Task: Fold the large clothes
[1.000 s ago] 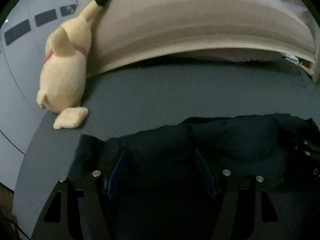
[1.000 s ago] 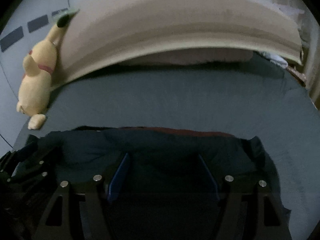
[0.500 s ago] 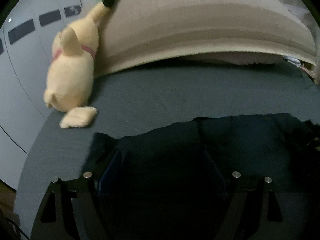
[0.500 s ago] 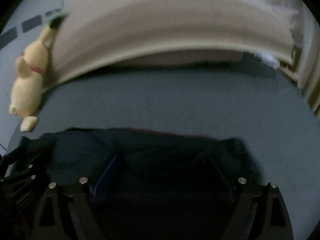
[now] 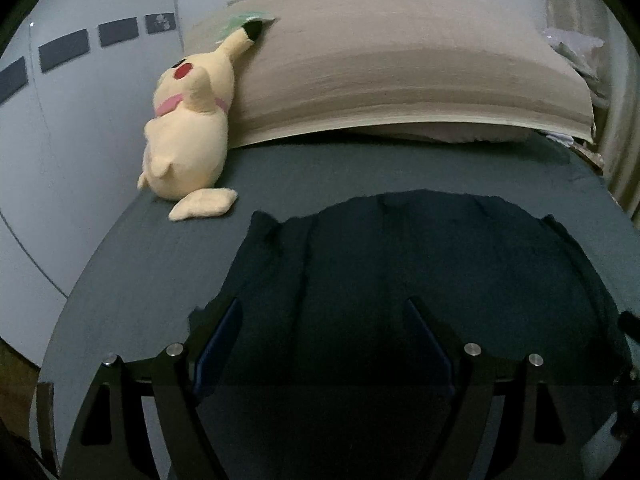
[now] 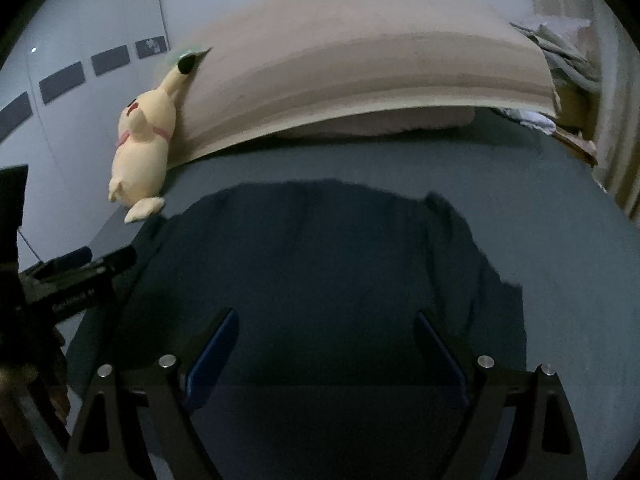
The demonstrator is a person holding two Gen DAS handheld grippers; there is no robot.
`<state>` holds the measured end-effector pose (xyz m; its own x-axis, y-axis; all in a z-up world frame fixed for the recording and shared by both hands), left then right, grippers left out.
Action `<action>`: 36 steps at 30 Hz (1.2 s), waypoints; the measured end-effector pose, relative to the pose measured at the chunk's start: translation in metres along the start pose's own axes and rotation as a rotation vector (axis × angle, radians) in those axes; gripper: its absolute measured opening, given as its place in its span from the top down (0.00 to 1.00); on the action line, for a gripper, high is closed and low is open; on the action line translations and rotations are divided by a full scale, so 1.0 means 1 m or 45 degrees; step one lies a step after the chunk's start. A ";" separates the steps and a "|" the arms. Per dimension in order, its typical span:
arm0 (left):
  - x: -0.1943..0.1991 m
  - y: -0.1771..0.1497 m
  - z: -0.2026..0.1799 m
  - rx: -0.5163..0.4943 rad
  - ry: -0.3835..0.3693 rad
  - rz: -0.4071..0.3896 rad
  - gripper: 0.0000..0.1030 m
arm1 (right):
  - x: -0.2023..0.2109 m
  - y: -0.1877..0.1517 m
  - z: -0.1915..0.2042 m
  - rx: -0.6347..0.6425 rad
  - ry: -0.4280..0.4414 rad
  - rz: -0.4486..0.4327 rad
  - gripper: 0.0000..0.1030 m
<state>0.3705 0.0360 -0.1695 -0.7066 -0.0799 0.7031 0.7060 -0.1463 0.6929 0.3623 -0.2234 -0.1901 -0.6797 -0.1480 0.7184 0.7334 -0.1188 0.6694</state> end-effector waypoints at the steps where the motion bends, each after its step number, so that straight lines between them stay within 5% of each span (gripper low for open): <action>1: 0.006 -0.004 0.001 0.003 -0.003 0.000 0.19 | 0.004 -0.007 0.002 0.000 0.000 0.005 0.12; 12: 0.038 -0.047 0.011 0.065 -0.020 0.009 0.19 | 0.017 -0.048 0.017 -0.016 0.005 0.011 0.12; 18: 0.009 -0.092 0.025 0.109 0.019 0.138 0.19 | -0.004 -0.063 0.011 -0.023 -0.040 0.048 0.12; 28: -0.004 -0.105 0.032 0.080 0.023 0.135 0.17 | -0.031 -0.070 -0.011 -0.037 -0.088 0.131 0.09; 33: 0.029 -0.106 0.065 0.228 -0.033 0.039 0.17 | 0.017 -0.064 -0.041 -0.215 0.027 0.045 0.08; 36: 0.035 -0.123 0.095 0.378 -0.059 0.030 0.17 | 0.049 -0.080 -0.093 -0.435 0.064 0.003 0.08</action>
<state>0.2630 0.1444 -0.2149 -0.6916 -0.0341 0.7215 0.7101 0.1501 0.6879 0.2714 -0.3127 -0.2258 -0.6827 -0.1960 0.7040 0.7030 -0.4391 0.5594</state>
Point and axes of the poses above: each gripper's, at about its wrist camera, not at the fingertips, and x roughly against the way its jaws point, z to its left, y to its top, the point moved 9 cm from there along -x, roughly the way its jaws point, and after that the axes turned 7 degrees about -x, right-handed, at the moved point
